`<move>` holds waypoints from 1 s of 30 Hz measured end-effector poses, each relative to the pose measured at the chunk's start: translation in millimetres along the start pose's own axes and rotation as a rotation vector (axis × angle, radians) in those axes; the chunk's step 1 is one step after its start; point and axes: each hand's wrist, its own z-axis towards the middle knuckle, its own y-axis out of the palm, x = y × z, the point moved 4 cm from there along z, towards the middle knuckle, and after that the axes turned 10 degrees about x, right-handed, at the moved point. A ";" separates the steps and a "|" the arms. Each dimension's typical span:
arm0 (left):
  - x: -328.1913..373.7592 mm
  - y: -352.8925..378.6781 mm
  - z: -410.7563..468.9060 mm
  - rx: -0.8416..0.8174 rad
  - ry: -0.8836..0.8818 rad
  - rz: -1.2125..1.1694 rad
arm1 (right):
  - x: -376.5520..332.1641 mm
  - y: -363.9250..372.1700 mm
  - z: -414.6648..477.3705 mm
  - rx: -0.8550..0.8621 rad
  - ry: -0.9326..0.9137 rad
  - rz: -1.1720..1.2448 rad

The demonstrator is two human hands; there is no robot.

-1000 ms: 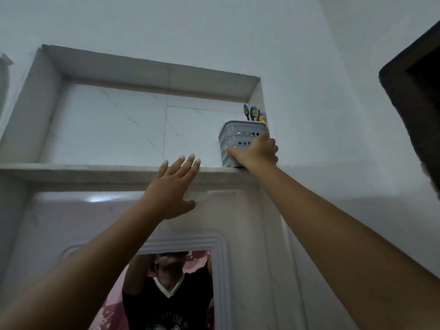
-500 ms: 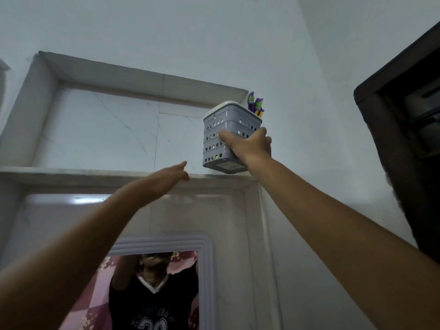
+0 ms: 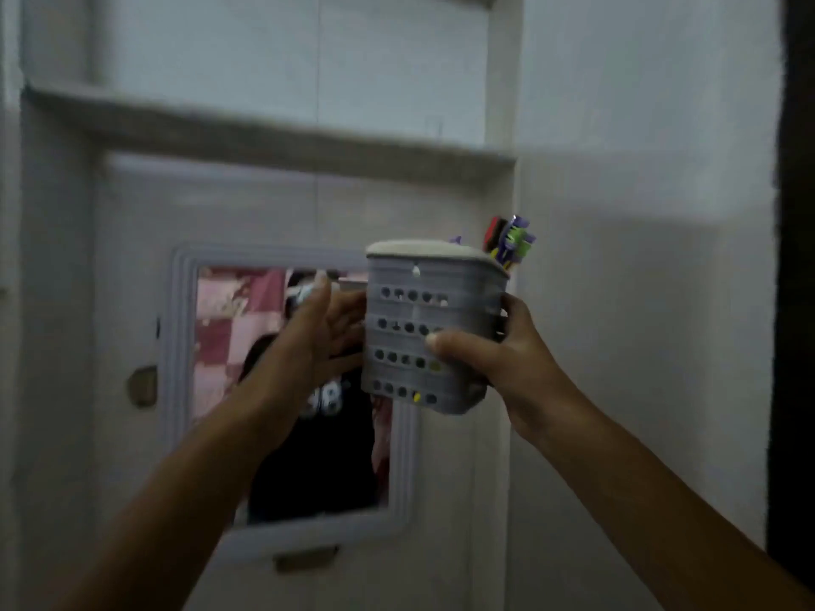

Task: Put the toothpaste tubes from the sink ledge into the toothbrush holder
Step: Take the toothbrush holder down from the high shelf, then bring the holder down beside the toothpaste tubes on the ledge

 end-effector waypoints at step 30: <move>-403.4 -210.8 -281.1 0.309 -0.708 0.870 | 509.1 -28.0 -243.5 0.244 0.561 -0.546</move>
